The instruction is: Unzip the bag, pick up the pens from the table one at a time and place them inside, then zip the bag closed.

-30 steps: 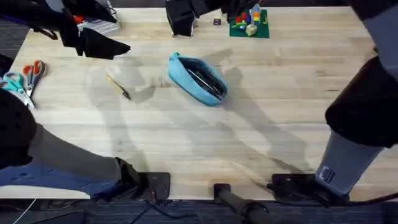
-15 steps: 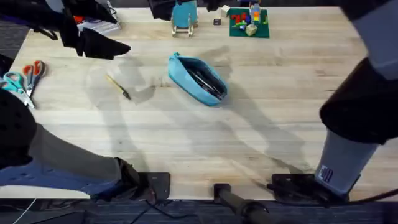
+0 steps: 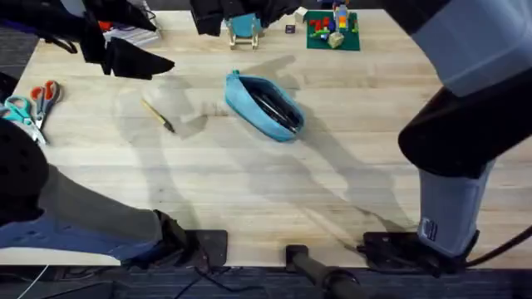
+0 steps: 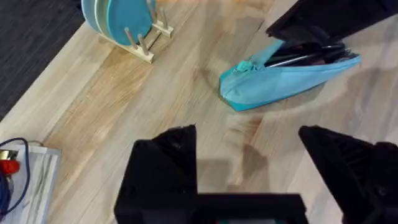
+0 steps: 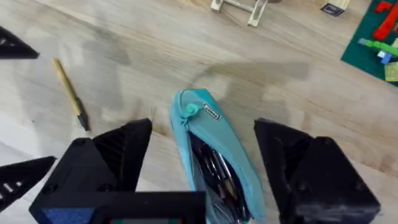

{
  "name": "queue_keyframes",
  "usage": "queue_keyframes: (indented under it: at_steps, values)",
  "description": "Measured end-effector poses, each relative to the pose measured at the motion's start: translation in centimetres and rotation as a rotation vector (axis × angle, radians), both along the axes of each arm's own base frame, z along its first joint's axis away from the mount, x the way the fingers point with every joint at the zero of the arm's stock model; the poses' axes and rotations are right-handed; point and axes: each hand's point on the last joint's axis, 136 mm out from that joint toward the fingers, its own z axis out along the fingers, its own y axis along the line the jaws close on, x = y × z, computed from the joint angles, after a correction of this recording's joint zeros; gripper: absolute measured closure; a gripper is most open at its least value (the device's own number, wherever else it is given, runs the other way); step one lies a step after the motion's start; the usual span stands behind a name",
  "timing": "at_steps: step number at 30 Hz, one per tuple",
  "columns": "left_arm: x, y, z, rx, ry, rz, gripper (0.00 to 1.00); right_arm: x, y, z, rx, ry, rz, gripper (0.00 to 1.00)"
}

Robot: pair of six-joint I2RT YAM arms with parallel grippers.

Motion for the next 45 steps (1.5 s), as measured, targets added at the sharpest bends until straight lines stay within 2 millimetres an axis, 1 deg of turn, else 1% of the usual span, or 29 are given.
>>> queue_keyframes:
  at_steps: [4,11,16,23,27,31,36,45]
  values:
    - [0.0,0.0,0.0,0.0,0.0,0.0,0.008,0.2,0.3,-1.2,-0.012,0.017,-0.001,0.009]
    - [0.0,0.0,0.0,0.0,0.0,0.0,0.008,0.6,0.9,-4.8,-0.054,0.07,-0.008,0.007]
    - [0.0,0.0,0.0,0.0,0.0,0.0,0.008,0.7,1.1,-6.4,-0.068,0.095,-0.022,0.006]
    - [0.0,0.0,0.0,0.0,0.0,0.0,0.008,0.8,1.2,-7.1,-0.058,0.111,-0.056,0.006]
    - [0.0,0.0,0.0,0.0,0.0,0.0,0.007,0.8,1.6,-8.3,-0.068,0.128,-0.062,0.005]
    - [0.0,0.0,0.0,0.0,0.0,0.0,0.007,0.8,2.5,-9.5,-0.07,0.13,-0.05,0.005]
    - [0.0,0.0,0.0,0.0,0.0,0.0,0.007,0.9,3.2,-9.5,-0.057,0.116,-0.042,0.008]
    - [0.0,0.0,0.0,0.0,0.0,0.0,0.007,0.8,3.2,-9.5,-0.056,0.118,-0.044,0.007]
